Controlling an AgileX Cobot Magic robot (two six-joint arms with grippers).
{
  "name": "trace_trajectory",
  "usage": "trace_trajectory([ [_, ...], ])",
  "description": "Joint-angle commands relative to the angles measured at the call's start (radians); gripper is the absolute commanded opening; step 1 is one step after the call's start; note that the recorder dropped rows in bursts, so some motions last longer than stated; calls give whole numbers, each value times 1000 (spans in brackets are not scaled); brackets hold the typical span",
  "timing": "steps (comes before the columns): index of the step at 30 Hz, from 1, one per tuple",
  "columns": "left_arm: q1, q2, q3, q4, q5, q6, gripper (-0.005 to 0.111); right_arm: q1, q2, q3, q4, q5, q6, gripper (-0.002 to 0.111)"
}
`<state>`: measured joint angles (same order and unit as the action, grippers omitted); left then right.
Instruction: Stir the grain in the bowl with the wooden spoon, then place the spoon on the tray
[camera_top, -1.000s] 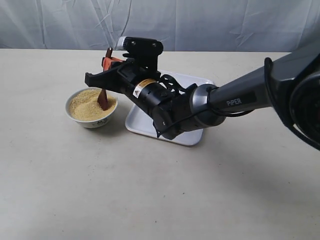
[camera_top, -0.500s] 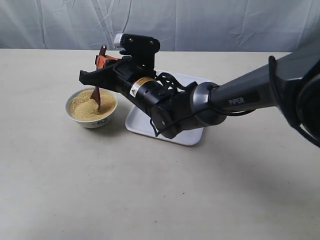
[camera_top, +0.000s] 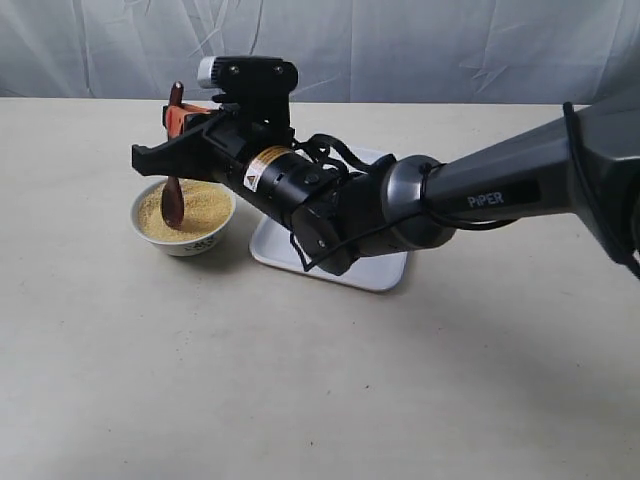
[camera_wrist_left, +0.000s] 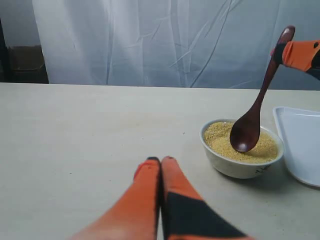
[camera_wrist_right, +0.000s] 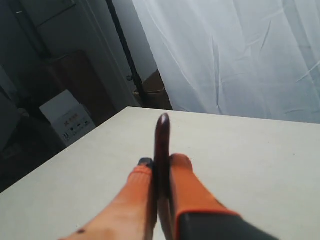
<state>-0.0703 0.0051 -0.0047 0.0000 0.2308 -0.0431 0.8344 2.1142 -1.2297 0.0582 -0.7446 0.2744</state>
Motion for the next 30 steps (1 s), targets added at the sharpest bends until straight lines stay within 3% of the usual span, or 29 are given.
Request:
trace_trajectory([
  [1,1,-5,5,0,-5,-1,0,4,18,-2,-8,6,-8,-1],
  [16,1,-5,5,0,-5,-1,0,-9,-5,-2,165,-67,-199,-1],
  [30,1,-5,5,0,-7,1,0,0,75,-2,100,-59,-98,-1],
])
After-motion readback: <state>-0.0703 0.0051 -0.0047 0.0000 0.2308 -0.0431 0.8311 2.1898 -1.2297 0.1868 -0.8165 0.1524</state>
